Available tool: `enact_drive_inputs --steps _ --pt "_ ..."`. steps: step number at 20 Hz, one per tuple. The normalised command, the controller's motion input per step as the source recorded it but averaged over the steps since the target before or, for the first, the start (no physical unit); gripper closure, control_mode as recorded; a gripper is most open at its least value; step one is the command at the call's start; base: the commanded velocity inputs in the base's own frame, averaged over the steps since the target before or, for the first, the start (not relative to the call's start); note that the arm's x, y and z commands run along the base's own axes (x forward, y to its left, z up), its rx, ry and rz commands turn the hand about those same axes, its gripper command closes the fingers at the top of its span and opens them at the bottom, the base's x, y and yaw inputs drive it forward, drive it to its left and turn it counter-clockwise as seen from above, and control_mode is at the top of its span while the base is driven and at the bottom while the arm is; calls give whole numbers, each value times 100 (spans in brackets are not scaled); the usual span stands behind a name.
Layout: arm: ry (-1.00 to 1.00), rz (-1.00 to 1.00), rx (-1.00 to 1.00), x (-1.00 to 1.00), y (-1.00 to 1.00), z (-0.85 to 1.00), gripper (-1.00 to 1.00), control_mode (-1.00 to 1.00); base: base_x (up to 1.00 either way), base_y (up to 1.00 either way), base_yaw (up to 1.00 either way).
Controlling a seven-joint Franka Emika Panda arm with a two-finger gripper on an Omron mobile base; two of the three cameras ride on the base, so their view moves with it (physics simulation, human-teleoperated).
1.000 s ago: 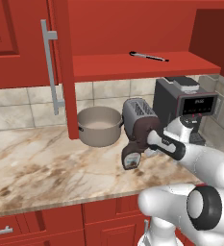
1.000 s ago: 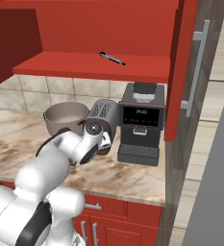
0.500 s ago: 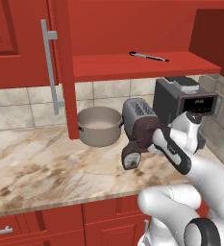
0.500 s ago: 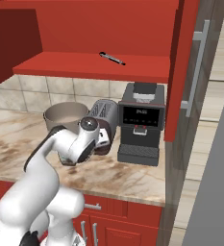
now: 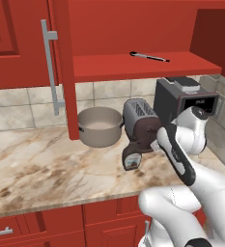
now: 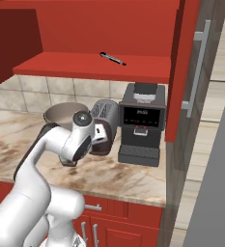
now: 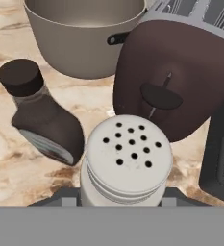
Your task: Pick the shaker and syrup bottle from the counter and place them in the cabinet.
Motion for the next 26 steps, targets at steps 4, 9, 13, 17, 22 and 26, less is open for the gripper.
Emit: enact_drive_inputs --steps 4,9,13,17,22,26 --pt "-2 -5 0 -22 0 34 100 -100 0 0 0" --pt "-3 -5 0 -21 0 39 100 -100 0 0 0" --pt "-5 -5 0 -16 0 42 100 -100 0 0 0" --pt "-8 -4 0 -12 1 43 100 -100 0 0 0" --pt "-12 -5 0 -11 1 35 100 -100 0 0 0" --pt "-12 -5 0 -13 0 39 100 -100 0 0 0"
